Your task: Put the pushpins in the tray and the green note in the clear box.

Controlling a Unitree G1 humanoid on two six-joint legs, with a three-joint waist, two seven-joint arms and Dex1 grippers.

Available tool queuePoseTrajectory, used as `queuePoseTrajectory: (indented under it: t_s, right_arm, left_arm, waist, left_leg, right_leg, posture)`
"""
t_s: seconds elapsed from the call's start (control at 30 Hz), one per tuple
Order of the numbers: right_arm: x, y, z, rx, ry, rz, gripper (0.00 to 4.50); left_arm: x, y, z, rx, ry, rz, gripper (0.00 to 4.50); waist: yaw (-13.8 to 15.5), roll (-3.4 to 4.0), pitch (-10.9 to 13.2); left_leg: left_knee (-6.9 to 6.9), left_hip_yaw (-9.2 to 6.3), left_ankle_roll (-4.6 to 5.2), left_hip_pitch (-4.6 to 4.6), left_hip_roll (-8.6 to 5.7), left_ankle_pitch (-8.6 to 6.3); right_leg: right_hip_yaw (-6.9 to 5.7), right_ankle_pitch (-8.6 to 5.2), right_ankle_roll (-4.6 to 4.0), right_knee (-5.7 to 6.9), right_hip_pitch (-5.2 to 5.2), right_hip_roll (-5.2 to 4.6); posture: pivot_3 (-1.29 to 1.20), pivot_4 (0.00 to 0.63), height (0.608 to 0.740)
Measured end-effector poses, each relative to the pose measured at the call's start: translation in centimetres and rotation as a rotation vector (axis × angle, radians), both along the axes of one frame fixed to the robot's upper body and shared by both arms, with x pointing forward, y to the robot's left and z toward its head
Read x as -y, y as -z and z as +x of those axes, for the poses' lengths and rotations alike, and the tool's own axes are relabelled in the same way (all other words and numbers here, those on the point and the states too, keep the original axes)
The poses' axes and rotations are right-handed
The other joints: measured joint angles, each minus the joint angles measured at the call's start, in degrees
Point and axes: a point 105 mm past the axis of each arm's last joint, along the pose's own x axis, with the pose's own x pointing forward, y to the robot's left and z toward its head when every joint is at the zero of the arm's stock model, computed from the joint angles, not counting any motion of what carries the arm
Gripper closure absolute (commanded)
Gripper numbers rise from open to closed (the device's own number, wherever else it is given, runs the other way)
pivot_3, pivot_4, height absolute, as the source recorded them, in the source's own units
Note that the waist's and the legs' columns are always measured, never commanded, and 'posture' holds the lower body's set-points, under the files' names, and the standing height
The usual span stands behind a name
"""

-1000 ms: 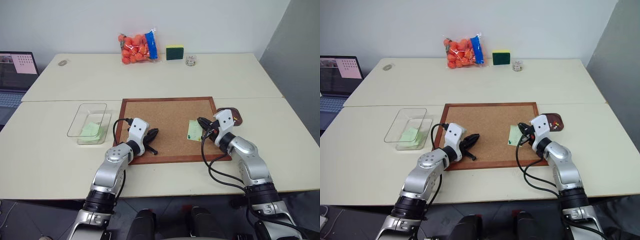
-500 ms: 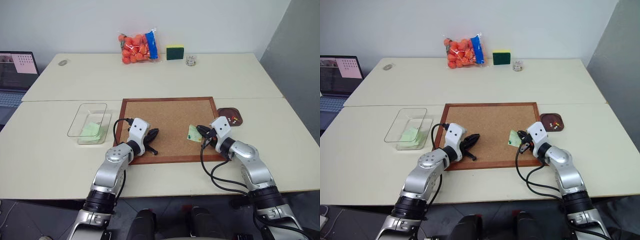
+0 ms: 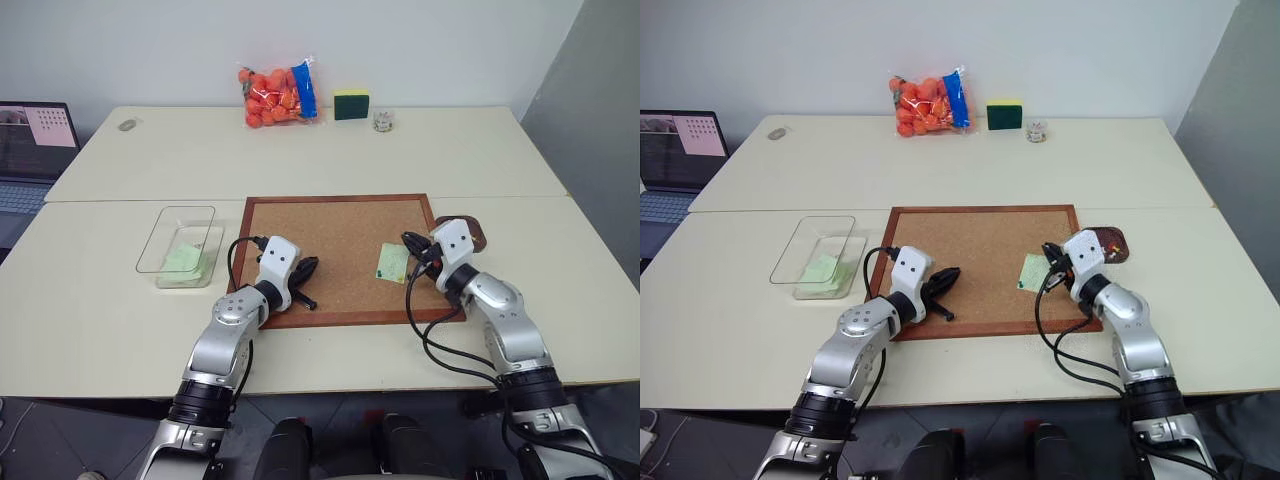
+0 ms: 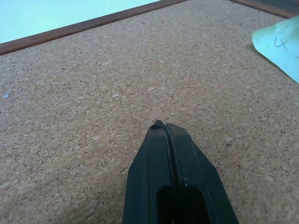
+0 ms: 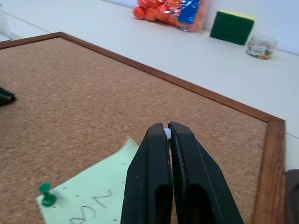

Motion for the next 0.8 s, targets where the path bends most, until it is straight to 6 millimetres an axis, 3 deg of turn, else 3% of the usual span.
queuePoseTrajectory:
  t_s: [0.37, 0.47, 0.63, 0.8]
  right_arm:
    - [0.8, -0.2, 0.3, 0.004, 0.047, 0.017, 4.48]
    - [2.6, -0.2, 1.2, -0.001, 0.156, 0.034, 4.48]
    - [7.6, 0.4, 2.7, -0.049, 0.423, 0.069, 4.48]
    - [8.6, 1.0, 3.5, -0.098, 0.487, 0.079, 4.48]
  left_arm:
    - [0.0, 0.0, 0.0, 0.001, 0.001, 0.0, 4.5]
    - [0.0, 0.0, 0.0, 0.001, 0.001, -0.001, 4.5]
    - [0.1, 0.0, -0.2, 0.004, 0.005, -0.002, 4.5]
    - [0.1, 0.0, -0.2, 0.004, 0.007, -0.002, 4.5]
  waist:
    - [0.0, 0.0, 0.0]
    - [0.0, 0.0, 0.0]
    - [0.1, 0.02, 0.0]
    - [0.1, 0.04, 0.0]
  left_leg:
    - [-0.02, -0.01, 0.0, -0.02, 0.0, 0.0]
    - [-0.02, 0.01, 0.0, -0.02, 0.01, 0.0]
    - [-0.12, 0.01, 0.0, -0.05, 0.02, 0.0]
    - [-0.14, 0.04, 0.0, -0.06, 0.02, 0.0]
  right_leg:
    - [-0.01, 0.0, 0.0, -0.05, 0.01, 0.0]
    - [0.0, 0.01, 0.02, -0.11, 0.02, 0.0]
    - [0.0, 0.04, 0.04, -0.34, 0.07, 0.0]
    - [0.02, 0.05, 0.06, -0.37, 0.07, 0.0]
  posture:
    - [0.0, 0.15, 0.74]
    - [0.0, 0.15, 0.74]
    - [0.0, 0.15, 0.74]
    - [0.0, 0.15, 0.74]
